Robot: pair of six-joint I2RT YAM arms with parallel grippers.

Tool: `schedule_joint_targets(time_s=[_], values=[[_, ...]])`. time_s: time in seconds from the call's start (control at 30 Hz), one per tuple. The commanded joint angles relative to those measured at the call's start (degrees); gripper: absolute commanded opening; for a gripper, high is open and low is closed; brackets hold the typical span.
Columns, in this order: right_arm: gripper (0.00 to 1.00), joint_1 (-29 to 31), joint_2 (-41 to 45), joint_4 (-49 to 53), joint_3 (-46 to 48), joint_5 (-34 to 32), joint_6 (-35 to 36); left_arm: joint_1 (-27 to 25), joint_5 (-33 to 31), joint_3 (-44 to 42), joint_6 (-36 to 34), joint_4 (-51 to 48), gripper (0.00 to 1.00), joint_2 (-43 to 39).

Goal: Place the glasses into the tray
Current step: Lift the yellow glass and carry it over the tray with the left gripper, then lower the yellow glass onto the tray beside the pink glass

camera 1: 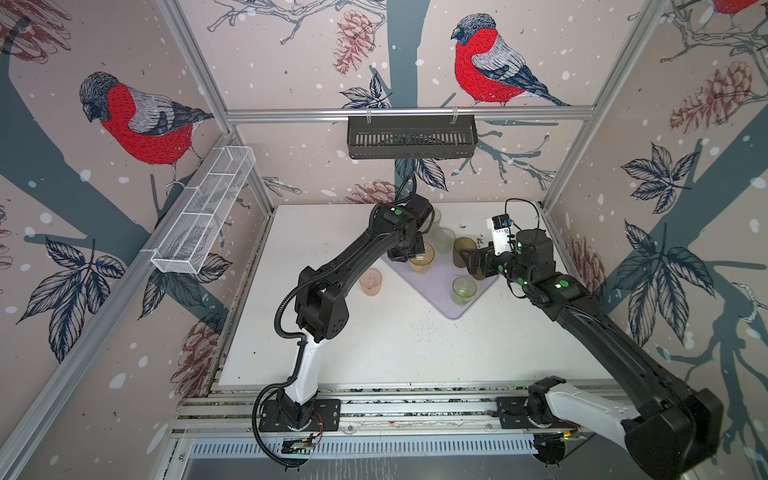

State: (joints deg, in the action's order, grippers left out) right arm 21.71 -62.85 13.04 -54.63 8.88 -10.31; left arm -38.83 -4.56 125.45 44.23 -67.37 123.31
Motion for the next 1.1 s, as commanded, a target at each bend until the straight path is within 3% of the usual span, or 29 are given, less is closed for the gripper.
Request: schedule_joint_targets(time_s=[0.0, 0.47, 1.07], values=[[1.0, -0.1, 0.3, -1.7, 0.1, -0.7, 0.3, -0.2, -1.6, 5.2, 3.5, -7.7, 0.0, 3.5], [1.0, -0.1, 0.4, -1.8, 0.7, -0.8, 0.2, 0.1, -4.4, 8.3, 8.9, -6.5, 0.0, 7.9], [1.0, -0.1, 0.6, -1.8, 0.5, -0.4, 0.0, 2.3, -6.3, 8.4, 9.1, 0.2, 0.0, 9.7]])
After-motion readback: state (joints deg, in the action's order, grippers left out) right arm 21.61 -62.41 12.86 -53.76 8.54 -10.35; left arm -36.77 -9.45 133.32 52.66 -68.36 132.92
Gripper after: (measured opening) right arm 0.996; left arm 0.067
